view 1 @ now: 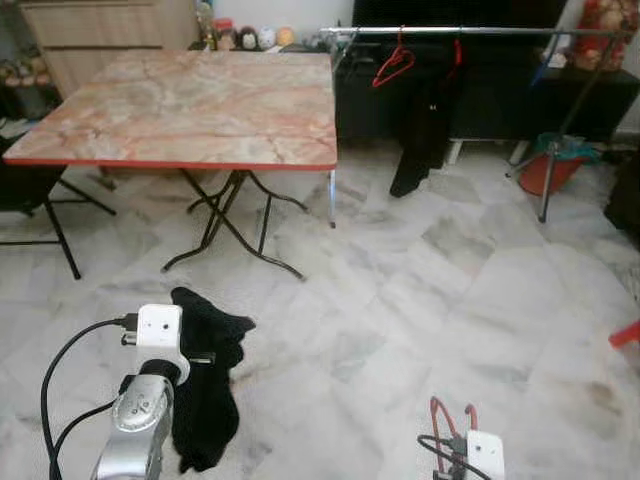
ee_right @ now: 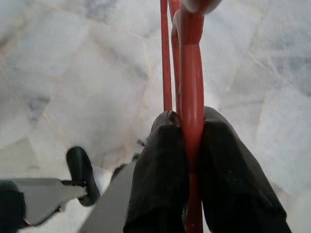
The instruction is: Hang hanger
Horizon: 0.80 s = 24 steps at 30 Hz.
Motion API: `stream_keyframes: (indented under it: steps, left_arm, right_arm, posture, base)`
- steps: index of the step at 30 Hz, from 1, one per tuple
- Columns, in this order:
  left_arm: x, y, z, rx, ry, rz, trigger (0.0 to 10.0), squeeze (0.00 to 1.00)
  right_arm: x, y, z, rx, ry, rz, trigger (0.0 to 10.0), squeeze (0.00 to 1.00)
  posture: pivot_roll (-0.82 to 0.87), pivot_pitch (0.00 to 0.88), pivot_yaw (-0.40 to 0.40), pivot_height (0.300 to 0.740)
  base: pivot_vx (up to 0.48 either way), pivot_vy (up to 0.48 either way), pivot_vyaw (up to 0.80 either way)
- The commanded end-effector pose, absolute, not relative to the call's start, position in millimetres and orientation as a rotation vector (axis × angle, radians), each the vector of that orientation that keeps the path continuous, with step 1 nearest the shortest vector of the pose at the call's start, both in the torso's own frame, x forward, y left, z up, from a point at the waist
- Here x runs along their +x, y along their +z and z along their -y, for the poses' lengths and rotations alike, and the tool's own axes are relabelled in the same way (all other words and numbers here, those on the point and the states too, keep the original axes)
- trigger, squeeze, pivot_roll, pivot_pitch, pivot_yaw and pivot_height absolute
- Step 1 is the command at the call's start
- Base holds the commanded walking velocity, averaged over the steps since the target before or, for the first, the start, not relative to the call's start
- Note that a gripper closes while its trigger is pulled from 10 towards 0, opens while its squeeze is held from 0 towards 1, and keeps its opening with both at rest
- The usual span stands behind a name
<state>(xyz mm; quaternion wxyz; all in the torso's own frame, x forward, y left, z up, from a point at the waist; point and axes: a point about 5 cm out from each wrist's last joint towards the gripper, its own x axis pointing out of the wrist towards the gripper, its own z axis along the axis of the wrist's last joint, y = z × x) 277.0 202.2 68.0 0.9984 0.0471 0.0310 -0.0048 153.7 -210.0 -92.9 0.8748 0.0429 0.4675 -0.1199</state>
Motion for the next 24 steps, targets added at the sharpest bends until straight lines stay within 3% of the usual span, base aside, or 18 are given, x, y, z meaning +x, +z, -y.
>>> stream_keyframes:
  steps: [1,24]
  left_arm:
    - [277.9,76.1,-207.9,0.117,-0.001,-0.031,10.0,0.0]
    - [278.9,77.8,-206.0,0.116,-0.006,-0.02,10.0,0.0]
  right_arm:
    - [157.2,-92.1,206.7,0.1,-0.247,-0.97,10.0,0.0]
    - [157.3,-92.2,206.6,0.099,-0.24,-0.975,10.0,0.0]
  posture:
    - [0.13,0.0,-0.009,0.74]
    - [0.13,0.0,-0.008,0.74]
  base:
    - [0.0,0.33,0.0]
    - [0.0,0.327,0.0]
